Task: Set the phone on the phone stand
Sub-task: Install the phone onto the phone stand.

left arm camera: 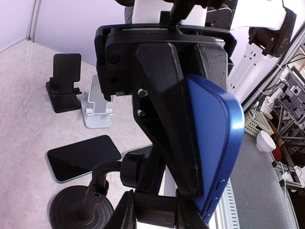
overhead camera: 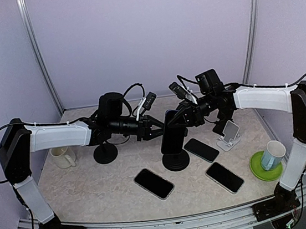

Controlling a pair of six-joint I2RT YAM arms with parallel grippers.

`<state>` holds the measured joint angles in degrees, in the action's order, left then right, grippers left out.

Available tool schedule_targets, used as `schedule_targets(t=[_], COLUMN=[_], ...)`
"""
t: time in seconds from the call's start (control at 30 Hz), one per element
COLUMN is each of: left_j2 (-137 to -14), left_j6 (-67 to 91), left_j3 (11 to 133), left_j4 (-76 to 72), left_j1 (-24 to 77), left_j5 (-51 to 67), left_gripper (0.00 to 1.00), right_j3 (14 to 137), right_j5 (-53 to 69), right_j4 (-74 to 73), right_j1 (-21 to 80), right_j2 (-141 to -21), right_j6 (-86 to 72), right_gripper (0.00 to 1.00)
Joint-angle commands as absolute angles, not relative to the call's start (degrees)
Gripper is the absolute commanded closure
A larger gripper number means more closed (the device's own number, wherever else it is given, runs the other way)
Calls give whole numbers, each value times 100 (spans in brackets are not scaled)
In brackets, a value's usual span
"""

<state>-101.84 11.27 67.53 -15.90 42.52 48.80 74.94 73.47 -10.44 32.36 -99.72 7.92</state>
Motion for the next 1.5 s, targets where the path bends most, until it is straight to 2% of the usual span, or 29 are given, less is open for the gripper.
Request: schedule_targets(t=[0.0,0.5,0.87,1.47], left_j2=[-9902,-9752,-9828,-9412], left_j6=[1003,1079,1284,1242], left_j3=[6549,6514,6511,6273], left_j4=[-1309,-1294,-1523,-1453], left_j1=[4144,4113,4010,3809], left_j5=[4917,4856,5138,4851], left_gripper=[100,100,100,100], right_j3=[7293,7326,7250,7282], right_j5=[6994,6218,6597,6293], right_j4=[-1141,-1889,-2171,-2434], right_j1=[2784,2690,2655,2507], right_j2=[-9793,-9886,-9758,-9773], right_j6=[639,725,1155,1086], right_gripper=[100,100,100,100])
